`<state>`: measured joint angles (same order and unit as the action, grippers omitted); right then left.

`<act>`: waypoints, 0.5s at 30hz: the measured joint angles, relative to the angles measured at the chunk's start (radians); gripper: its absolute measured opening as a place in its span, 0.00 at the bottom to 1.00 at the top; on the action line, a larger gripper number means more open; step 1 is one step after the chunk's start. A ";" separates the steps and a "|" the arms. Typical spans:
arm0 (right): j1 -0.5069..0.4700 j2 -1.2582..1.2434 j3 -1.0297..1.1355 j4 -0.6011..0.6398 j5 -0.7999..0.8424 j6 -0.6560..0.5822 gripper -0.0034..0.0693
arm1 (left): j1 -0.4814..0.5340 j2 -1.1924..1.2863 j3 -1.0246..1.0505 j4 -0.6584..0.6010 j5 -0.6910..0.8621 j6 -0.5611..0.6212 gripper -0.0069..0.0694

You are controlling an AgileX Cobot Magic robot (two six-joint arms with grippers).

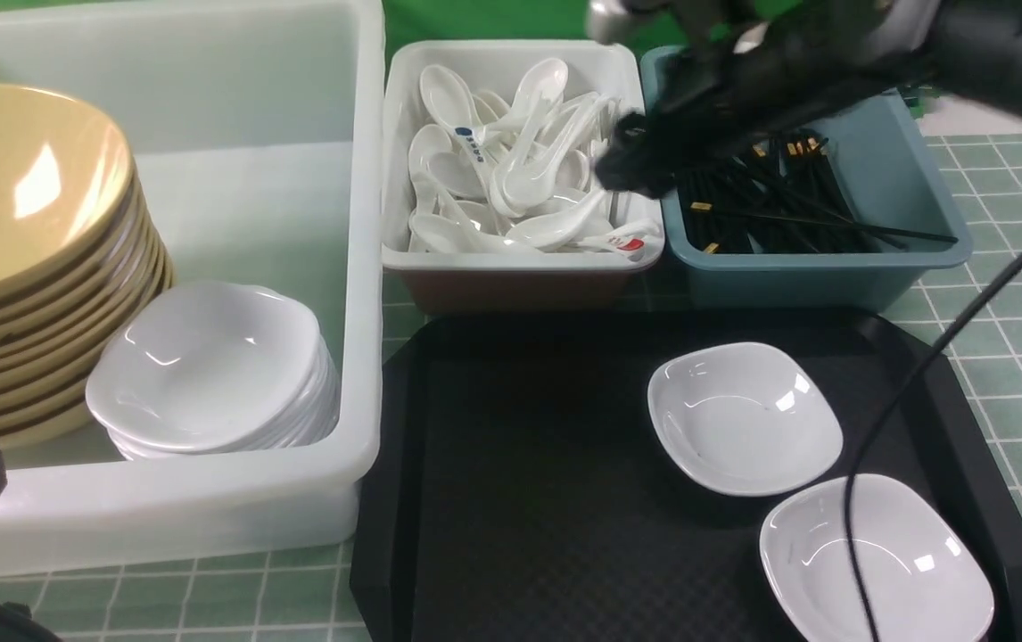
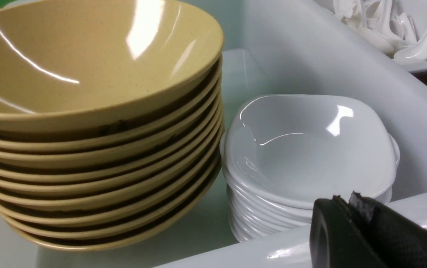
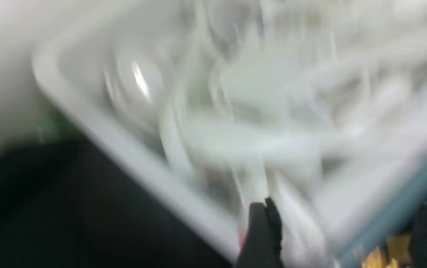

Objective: On blue table put chopsticks spoon bowls plates into blue grey white boxes.
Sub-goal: 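Reach for and grasp the small white dish on the black tray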

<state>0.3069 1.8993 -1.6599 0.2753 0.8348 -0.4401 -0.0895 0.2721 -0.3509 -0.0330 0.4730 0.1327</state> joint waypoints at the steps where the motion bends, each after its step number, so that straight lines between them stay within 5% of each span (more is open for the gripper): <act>1: -0.020 -0.008 0.012 -0.042 0.067 0.040 0.78 | 0.000 0.000 0.000 0.000 0.000 0.000 0.09; 7: -0.117 -0.009 0.223 -0.143 0.190 0.127 0.78 | 0.000 0.000 0.000 0.000 -0.029 -0.002 0.09; 12: -0.119 -0.008 0.366 -0.083 0.083 0.125 0.77 | 0.000 0.000 0.001 0.000 -0.030 -0.002 0.09; 15: -0.119 -0.008 0.420 0.008 0.054 0.071 0.66 | 0.000 0.000 0.001 0.000 -0.030 -0.002 0.09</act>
<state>0.1877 1.8909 -1.2403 0.2830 0.8893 -0.3689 -0.0895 0.2721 -0.3497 -0.0330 0.4435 0.1303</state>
